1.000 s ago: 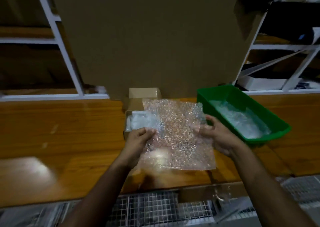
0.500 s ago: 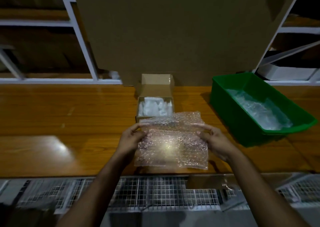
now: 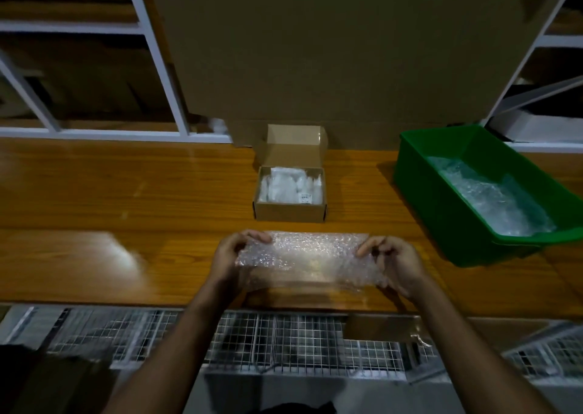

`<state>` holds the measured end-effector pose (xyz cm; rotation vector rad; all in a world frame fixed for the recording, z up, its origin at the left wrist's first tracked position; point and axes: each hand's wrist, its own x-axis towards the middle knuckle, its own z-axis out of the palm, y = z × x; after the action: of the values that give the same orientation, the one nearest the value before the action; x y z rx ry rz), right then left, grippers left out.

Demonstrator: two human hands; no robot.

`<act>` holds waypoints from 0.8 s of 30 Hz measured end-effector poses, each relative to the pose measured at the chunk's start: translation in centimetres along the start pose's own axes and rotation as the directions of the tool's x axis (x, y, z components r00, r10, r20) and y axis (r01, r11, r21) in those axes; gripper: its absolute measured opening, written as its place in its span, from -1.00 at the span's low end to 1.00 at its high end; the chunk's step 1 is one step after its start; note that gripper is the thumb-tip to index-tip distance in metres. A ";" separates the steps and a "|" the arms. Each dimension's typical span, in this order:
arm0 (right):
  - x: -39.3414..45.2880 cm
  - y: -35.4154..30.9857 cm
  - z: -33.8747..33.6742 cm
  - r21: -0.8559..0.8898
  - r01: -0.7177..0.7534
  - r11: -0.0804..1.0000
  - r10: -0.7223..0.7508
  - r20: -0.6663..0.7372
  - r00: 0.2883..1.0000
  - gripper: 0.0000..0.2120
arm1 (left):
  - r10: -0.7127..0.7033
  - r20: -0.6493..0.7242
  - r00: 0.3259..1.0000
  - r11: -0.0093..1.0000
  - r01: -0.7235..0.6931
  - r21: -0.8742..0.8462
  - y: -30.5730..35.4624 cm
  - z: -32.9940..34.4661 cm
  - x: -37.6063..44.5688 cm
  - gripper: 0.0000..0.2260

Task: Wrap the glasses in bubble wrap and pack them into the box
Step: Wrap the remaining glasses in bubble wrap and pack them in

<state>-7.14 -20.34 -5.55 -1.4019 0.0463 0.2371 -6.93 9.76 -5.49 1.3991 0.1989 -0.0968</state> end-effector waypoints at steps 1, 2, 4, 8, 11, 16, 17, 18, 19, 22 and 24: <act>-0.2 0.0 0.2 -0.004 -0.008 1.000 0.008 0.000 1.000 -0.57 | -0.003 -0.006 1.000 1.000 0.003 -0.002 -0.1 -0.1 -0.1 -0.64; -0.2 0.2 0.3 -0.041 -0.021 0.999 0.021 -0.005 1.000 -0.56 | 0.005 -0.008 1.000 1.000 -0.005 0.027 -0.3 -0.2 -0.1 -0.64; -0.1 0.3 0.5 -0.200 0.007 0.980 -0.010 -0.015 1.000 -0.72 | 0.035 0.010 0.999 0.995 -0.036 0.091 -0.2 -0.2 -0.2 -0.74; 0.3 0.3 0.5 -0.387 0.109 0.916 -0.120 -0.005 0.993 -0.79 | 0.055 0.078 0.995 0.989 -0.065 0.131 -0.7 -1.0 0.1 -0.79; 0.4 -0.7 0.6 -0.408 0.173 0.897 -0.172 0.040 0.984 -0.75 | 0.032 0.137 0.990 0.988 -0.052 0.146 -0.5 -2.1 0.2 -0.65; 1.4 -3.7 0.7 -0.465 0.322 0.825 -0.222 0.258 0.940 -0.72 | 0.132 0.229 0.964 0.875 -0.222 0.431 2.4 -2.8 0.5 -0.39; 1.8 -4.3 0.8 -0.485 0.339 0.806 -0.213 0.297 0.931 -0.70 | 0.133 0.260 0.957 0.843 -0.247 0.478 3.4 -2.2 0.4 -0.35; 2.0 -4.9 1.0 -0.490 0.353 0.797 -0.199 0.339 0.920 -0.69 | 0.105 0.312 0.944 0.815 -0.262 0.517 4.0 -1.5 0.5 -0.32; 2.3 -5.4 1.2 -0.486 0.369 0.792 -0.187 0.382 0.905 -0.68 | 0.049 0.387 0.921 0.784 -0.276 0.556 4.5 -0.6 0.6 -0.30; 2.9 -6.4 2.0 -0.440 0.356 0.825 -0.140 0.451 0.882 -0.69 | -0.137 0.570 0.810 0.742 -0.297 0.601 4.7 2.1 0.8 -0.37; 3.1 -6.4 2.4 -0.289 0.286 0.914 -0.163 0.383 0.909 -0.78 | -0.124 0.573 0.810 0.818 -0.244 0.521 4.2 3.3 0.6 -0.59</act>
<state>-3.16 -18.51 0.58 -1.6735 -0.4766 0.3076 -5.26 7.27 -0.99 1.9090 -0.4428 -0.5725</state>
